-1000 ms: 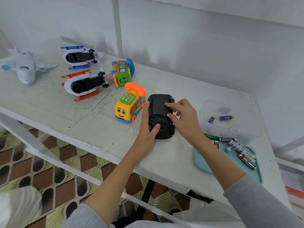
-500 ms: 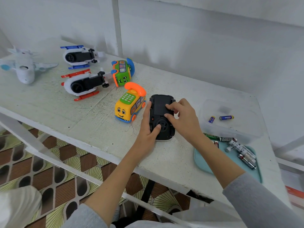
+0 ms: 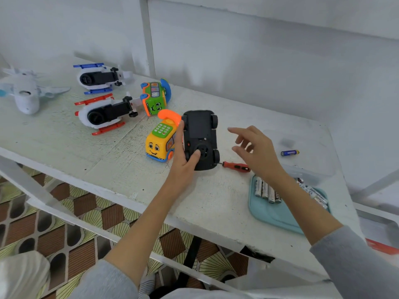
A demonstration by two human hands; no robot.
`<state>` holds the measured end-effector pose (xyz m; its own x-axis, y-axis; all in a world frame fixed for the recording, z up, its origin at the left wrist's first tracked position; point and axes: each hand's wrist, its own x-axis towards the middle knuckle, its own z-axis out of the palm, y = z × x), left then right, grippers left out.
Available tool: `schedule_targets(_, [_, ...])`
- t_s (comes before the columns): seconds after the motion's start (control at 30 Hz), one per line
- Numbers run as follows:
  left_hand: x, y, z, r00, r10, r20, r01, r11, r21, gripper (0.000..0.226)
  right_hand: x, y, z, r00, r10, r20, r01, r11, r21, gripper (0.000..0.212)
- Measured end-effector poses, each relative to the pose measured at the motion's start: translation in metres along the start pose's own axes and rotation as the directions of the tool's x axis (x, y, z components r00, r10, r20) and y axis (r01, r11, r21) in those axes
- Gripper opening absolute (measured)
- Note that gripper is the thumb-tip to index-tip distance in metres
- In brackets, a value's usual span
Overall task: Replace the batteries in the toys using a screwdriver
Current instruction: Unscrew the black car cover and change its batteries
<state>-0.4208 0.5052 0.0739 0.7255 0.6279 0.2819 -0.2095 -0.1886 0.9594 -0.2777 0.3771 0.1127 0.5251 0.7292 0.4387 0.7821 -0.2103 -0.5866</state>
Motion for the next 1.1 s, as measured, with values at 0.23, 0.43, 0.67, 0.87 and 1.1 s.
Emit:
schedule_targets(0.23, [0.025,0.019,-0.012,0.999,0.046,-0.003,-0.047,0.995,-0.085,0.072,-0.009,0.016,0.01,0.902,0.157,0.402,-0.061,0.969,-0.24,0.039])
schedule_targets(0.43, [0.022,0.019,-0.014,0.998,0.066,-0.023,-0.068,0.992,-0.105,0.072,-0.018,0.022,0.022,0.917,0.166,0.364,-0.076,0.966,-0.249,0.039])
schedule_targets(0.67, [0.026,0.017,-0.007,0.996,0.079,-0.033,-0.081,0.993,-0.086,0.072,-0.021,0.008,-0.003,0.976,0.119,0.185,-0.091,0.984,-0.153,0.031])
schedule_targets(0.87, [0.025,0.004,0.012,0.991,0.113,-0.066,-0.114,0.993,-0.008,0.071,-0.035,0.011,-0.039,0.99,0.129,-0.065,-0.132,0.99,-0.054,0.027])
schedule_targets(1.1, [0.013,-0.028,0.028,0.991,0.078,0.109,-0.083,0.996,0.04,0.069,-0.049,0.013,-0.054,0.974,0.15,-0.169,-0.148,0.989,0.019,0.025])
